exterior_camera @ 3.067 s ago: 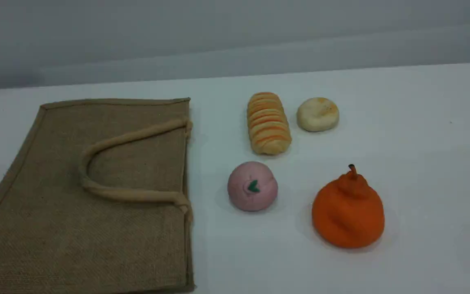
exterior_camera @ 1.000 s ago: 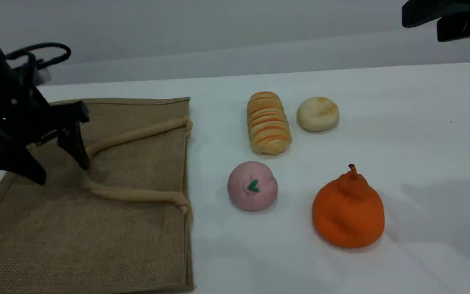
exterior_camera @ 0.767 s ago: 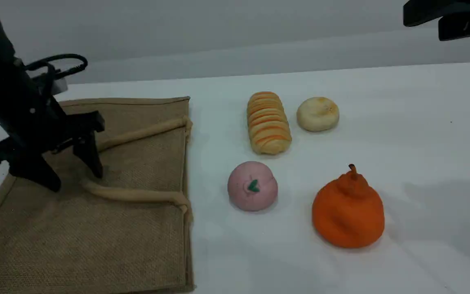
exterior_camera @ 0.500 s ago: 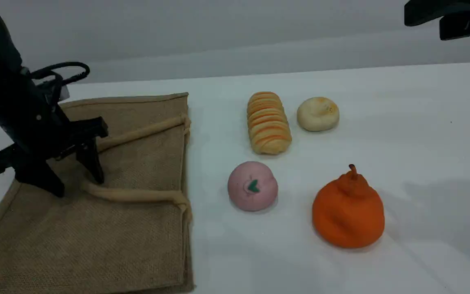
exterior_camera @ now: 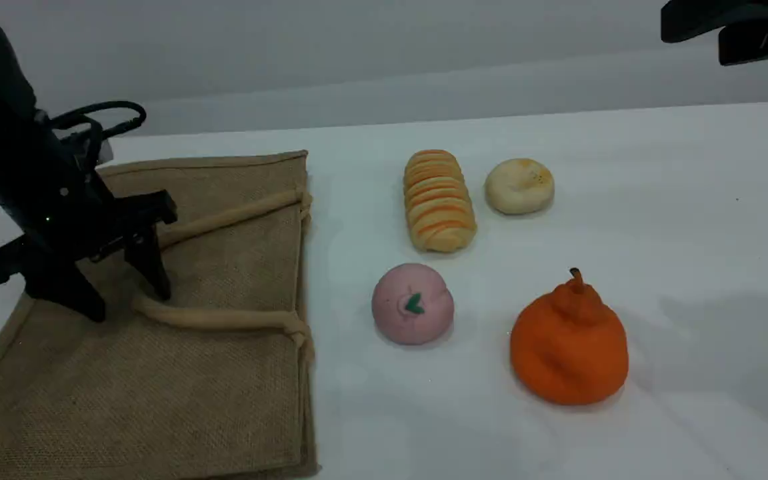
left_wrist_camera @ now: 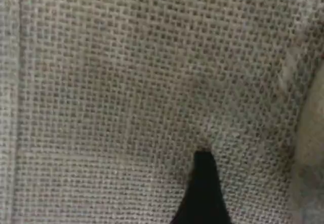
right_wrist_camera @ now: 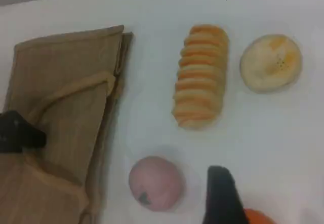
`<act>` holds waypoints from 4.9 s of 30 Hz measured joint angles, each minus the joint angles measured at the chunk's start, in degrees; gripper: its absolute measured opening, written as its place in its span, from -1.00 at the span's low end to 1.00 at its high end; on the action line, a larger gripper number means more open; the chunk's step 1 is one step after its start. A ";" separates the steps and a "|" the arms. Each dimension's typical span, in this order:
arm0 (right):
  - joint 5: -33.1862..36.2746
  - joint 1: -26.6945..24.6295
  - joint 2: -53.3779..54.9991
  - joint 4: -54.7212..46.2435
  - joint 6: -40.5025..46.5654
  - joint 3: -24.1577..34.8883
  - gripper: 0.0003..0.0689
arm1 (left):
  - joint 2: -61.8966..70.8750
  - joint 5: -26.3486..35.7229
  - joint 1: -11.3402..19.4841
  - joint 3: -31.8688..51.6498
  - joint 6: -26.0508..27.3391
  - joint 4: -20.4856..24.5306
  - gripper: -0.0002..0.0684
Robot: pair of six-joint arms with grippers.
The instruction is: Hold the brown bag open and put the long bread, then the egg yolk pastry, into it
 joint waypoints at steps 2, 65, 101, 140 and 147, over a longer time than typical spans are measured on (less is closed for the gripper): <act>0.00 0.00 0.00 0.02 0.00 0.00 0.07 | 0.00 -0.30 0.00 0.00 0.19 -2.21 0.50; -1.81 0.00 4.71 23.68 -22.66 -0.12 0.07 | -25.66 39.75 0.05 -39.45 39.01 -0.69 -0.75; 1.98 10.80 50.21 29.05 -31.46 -36.88 0.07 | -25.73 39.62 0.05 -39.45 39.14 -4.97 -0.75; -14.83 17.10 56.59 29.21 -35.63 -39.53 0.01 | -25.73 39.68 0.05 -39.45 39.11 -4.91 -0.75; -11.75 17.10 56.39 28.92 -35.79 -39.45 -0.75 | -25.73 39.68 0.05 -39.45 39.11 -4.91 -0.75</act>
